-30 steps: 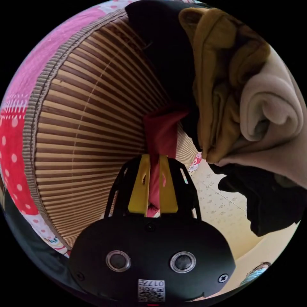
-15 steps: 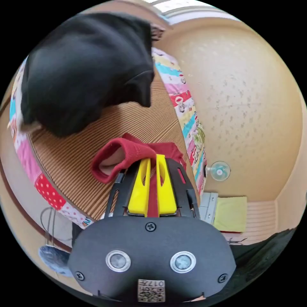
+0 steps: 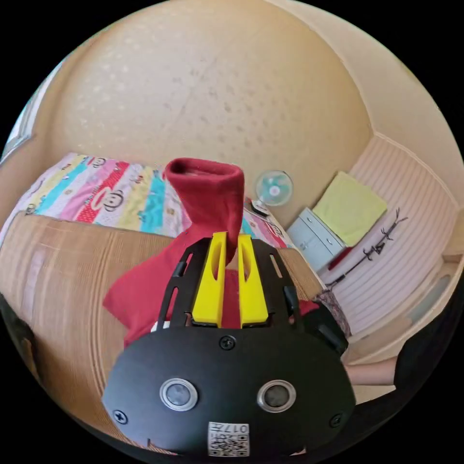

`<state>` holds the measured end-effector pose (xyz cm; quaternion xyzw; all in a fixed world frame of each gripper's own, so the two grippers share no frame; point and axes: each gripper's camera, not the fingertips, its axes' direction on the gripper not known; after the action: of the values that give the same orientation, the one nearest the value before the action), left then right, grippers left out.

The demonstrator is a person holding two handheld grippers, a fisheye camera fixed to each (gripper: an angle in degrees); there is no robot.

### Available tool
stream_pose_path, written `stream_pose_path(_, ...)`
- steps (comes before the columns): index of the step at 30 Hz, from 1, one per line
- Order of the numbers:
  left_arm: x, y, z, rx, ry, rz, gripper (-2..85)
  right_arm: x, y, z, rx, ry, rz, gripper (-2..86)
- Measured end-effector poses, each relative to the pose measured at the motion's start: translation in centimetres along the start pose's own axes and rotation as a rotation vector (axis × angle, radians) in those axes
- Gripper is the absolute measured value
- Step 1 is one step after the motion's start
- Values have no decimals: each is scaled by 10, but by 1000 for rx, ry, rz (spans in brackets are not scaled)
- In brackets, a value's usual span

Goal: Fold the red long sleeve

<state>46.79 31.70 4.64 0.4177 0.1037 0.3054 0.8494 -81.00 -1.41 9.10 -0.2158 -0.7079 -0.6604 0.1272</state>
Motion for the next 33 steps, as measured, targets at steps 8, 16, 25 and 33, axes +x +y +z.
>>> stream_pose_path(8,-5,157,174,-387,132,-186,48,86,97,-26,263,-107,214,20)
stream_pose_path(16,-138,132,54,-149,-330,-261,80,57,36,5,289,-18,78,49)
stream_pose_path(25,-237,111,92,-220,-511,-271,98,-17,-112,1,568,493,-10,125)
stream_pose_path(33,-306,112,13,25,-117,-434,17,-22,-149,61,593,549,24,42)
